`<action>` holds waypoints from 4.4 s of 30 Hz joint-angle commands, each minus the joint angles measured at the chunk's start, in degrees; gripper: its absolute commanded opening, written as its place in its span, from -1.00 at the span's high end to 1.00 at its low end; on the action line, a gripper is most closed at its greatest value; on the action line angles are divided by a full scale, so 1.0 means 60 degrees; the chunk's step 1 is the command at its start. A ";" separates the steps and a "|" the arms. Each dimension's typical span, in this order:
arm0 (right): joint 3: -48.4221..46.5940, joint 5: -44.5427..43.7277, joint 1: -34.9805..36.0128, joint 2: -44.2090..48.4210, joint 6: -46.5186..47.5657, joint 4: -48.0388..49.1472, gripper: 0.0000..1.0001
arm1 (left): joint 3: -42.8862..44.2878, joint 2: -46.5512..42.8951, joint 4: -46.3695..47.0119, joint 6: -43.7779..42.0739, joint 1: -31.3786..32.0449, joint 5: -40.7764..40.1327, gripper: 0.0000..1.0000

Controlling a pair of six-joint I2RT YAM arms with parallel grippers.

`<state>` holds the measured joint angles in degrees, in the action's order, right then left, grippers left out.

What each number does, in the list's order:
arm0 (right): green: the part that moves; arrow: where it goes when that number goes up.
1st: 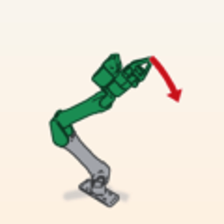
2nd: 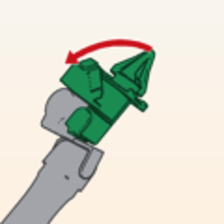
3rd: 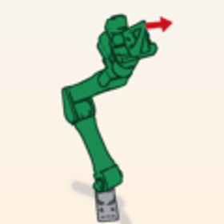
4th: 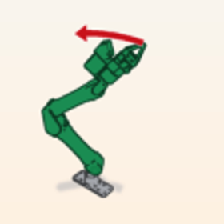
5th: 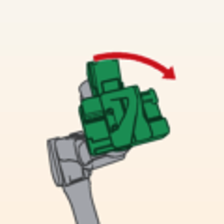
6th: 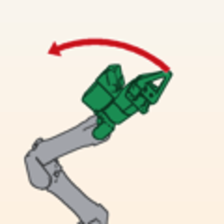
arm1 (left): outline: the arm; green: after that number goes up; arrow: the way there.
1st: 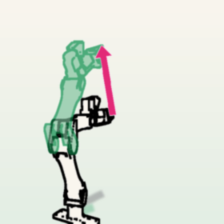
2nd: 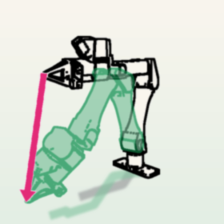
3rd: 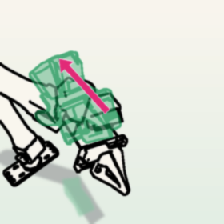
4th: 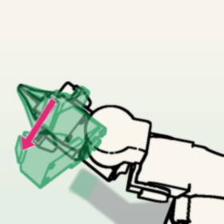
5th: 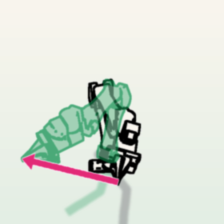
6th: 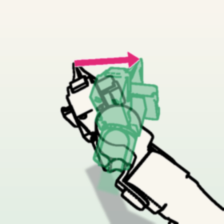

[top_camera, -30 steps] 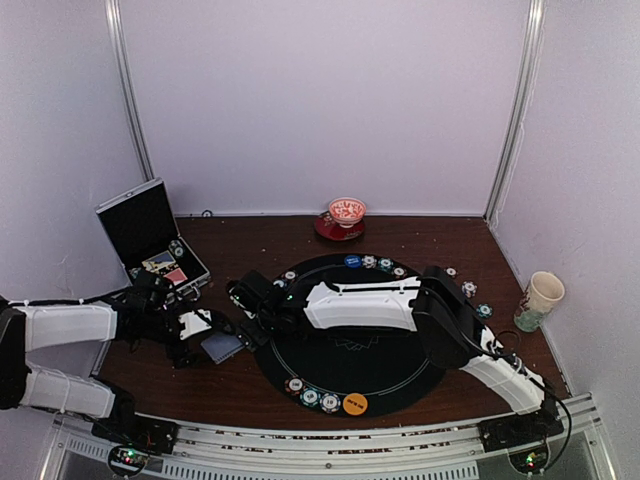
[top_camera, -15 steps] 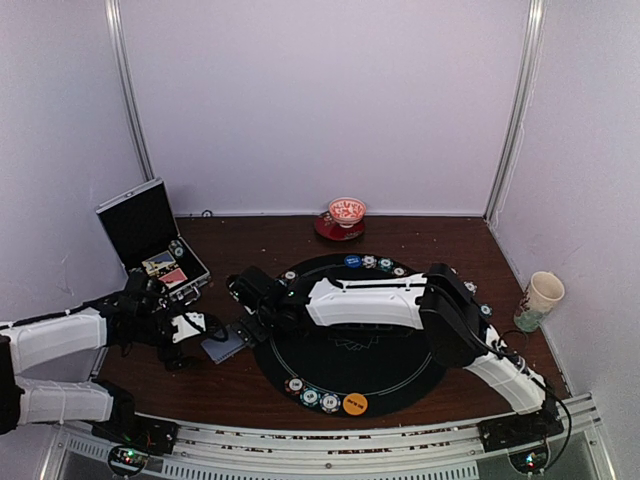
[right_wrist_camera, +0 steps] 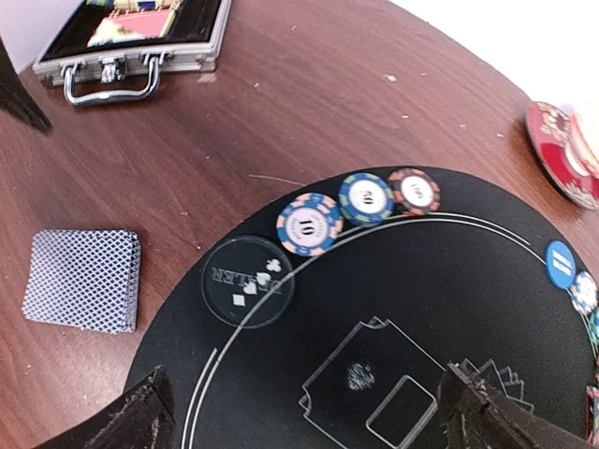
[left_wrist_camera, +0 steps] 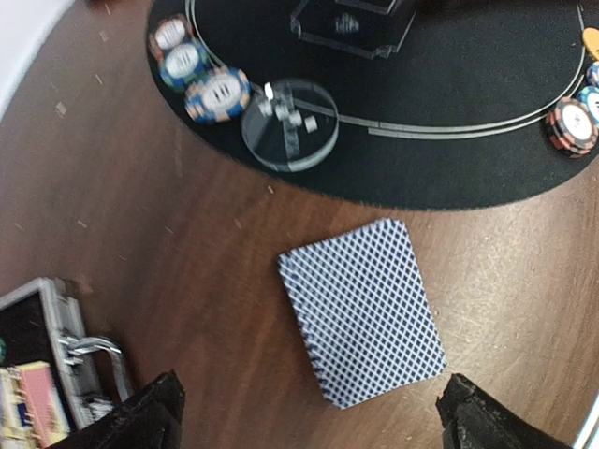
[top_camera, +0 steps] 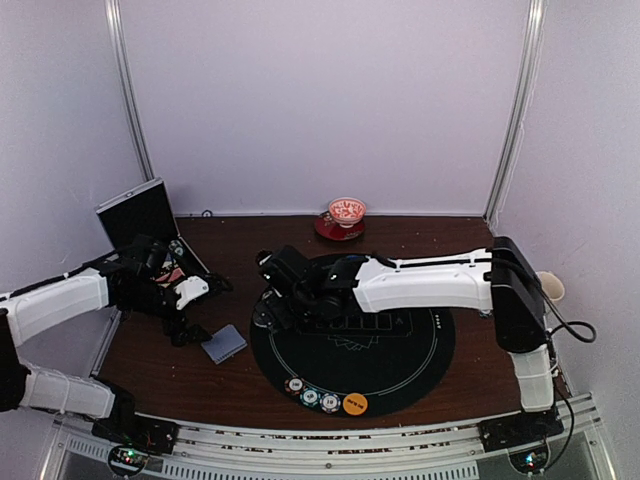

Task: Distribute texas hold em gaming equipment
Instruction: Adjust the poker card at the center of the board, then move the poker card to the center of the board.

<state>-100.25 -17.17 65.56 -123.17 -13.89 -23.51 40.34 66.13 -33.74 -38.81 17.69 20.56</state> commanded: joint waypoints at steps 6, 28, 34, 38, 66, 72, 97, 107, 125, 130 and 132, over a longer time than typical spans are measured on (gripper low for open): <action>0.2597 -0.0731 -0.0043 0.2035 -0.1010 0.1342 -1.00 | 0.0257 0.1540 0.0559 0.2022 0.1149 -0.1440 -0.96; 0.2929 -0.0819 -0.0028 0.2213 -0.1027 0.1501 -1.00 | 0.0792 0.2872 0.0587 0.2347 0.1515 -0.1670 -0.96; 0.2953 -0.0903 -0.0039 0.2183 -0.1007 0.1461 -1.00 | 0.1295 0.2944 0.0231 0.2620 0.1512 -0.1631 -0.96; 0.3019 -0.0954 -0.0037 0.2204 -0.0996 0.1479 -1.00 | 0.1709 0.2986 -0.0106 0.2820 0.1517 -0.1598 -0.96; 0.2431 -0.1181 -0.0216 0.1598 -0.0790 0.1210 -1.00 | 0.2609 0.4622 -0.0964 0.3555 0.1879 -0.1968 -0.96; 0.2416 -0.0959 -0.0234 0.1562 -0.0571 0.1419 -1.00 | 0.2628 0.4349 -0.1021 0.3520 0.1896 -0.1983 -0.96; 0.2115 -0.0632 0.1340 0.0776 0.4525 0.2307 -1.00 | 0.2894 0.2389 -0.0722 0.3554 0.0791 -0.2632 -0.96; 0.0695 -0.1896 0.2336 -0.1163 0.5065 0.2471 -1.00 | 0.2510 0.1785 -0.0074 0.3016 -0.1632 -0.1551 -0.96; -0.2250 -0.2643 0.2529 -0.3539 0.5729 0.1487 -1.00 | 0.2218 0.1351 0.0648 0.2758 -0.3098 -0.0863 -0.96; -0.2799 -0.2976 0.2526 -0.4036 0.5987 0.1457 -1.00 | 0.2242 0.1424 0.0765 0.2769 -0.3159 -0.0809 -0.96; -0.3173 -0.3159 0.2514 -0.4259 0.6136 0.1476 -1.00 | 0.2227 0.1390 0.0809 0.2769 -0.3174 -0.0772 -0.96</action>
<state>-115.87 -33.12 80.40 -144.97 20.91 -12.47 53.89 74.94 -31.92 -21.54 -0.64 14.31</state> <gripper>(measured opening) 0.997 0.979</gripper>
